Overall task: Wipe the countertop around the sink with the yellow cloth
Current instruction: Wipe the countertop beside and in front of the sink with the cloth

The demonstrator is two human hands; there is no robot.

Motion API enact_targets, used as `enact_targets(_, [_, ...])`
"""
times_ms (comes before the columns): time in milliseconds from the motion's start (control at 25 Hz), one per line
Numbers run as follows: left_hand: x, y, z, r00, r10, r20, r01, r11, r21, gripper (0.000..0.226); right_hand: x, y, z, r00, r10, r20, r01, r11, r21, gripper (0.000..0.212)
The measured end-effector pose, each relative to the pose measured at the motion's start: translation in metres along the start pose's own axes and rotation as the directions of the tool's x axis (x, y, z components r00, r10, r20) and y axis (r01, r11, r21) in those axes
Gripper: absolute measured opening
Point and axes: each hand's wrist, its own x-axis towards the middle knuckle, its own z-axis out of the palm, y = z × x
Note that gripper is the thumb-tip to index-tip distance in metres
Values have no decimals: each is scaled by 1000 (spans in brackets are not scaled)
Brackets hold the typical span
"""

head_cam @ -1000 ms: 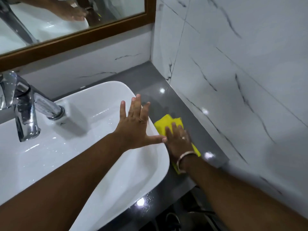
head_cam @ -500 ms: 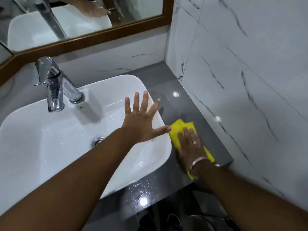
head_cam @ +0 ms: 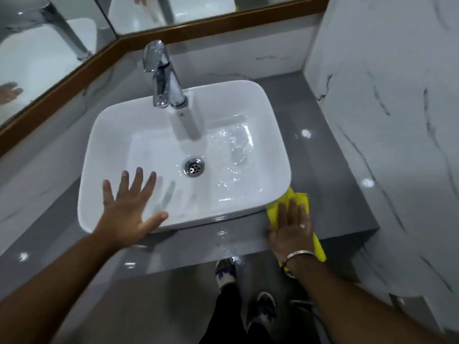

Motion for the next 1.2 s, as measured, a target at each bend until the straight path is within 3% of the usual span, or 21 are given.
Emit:
enact_targets(160, [-9,-39,1,998,64,10,-65,997,32,91,4,17,1,983,-181,19,182,982,-42,71])
enact_targets(200, [-8,-39,3,997,75,8,-76,997,25,89,4,28,-1,986,-165,-11,164,985,-45,69])
enact_targets(280, [-9,-37,4,997,79,-1,-78,997,5,86,-4,36,-3,998,23,-61,-22,1000,15,68])
enact_targets(360, [-9,-37,4,997,76,7,-76,997,-9,84,-21,4,5,980,173,-96,-165,983,84,70])
enact_targets(400, [-8,-39,4,997,78,15,-77,997,-14,84,-34,-26,12,984,157,-83,-146,982,124,70])
enact_targets(480, [-6,-41,4,996,81,38,-80,997,-17,85,-67,-93,34,996,-81,-32,85,985,151,72])
enact_targets(560, [-7,-43,5,994,85,71,-83,996,-28,87,-92,-148,41,949,-313,41,309,947,92,70])
enact_targets(680, [-8,-46,5,995,88,52,-85,995,-53,90,-79,-138,33,909,-403,103,402,915,38,66])
enact_targets(760, [-8,-46,5,996,86,15,-85,995,-46,91,-64,-93,22,934,-346,90,354,930,-95,64])
enact_targets(840, [-10,-42,6,997,79,-21,-80,996,-36,92,-54,-51,15,986,-161,38,164,981,-99,64])
enact_targets(920, [-9,-43,7,997,71,-42,-72,997,-38,92,-48,-65,15,999,41,13,-41,998,-58,68])
enact_targets(960, [-8,-44,8,997,72,-38,-74,996,-42,92,-50,-93,23,998,50,27,-49,998,-30,70])
enact_targets(1080, [-7,-48,12,997,78,-22,-79,995,-58,95,-86,-207,52,955,-278,106,286,956,-67,64])
enact_targets(1200, [-6,-52,14,997,72,-30,-74,994,-82,96,-100,-238,60,901,-396,176,395,918,44,69])
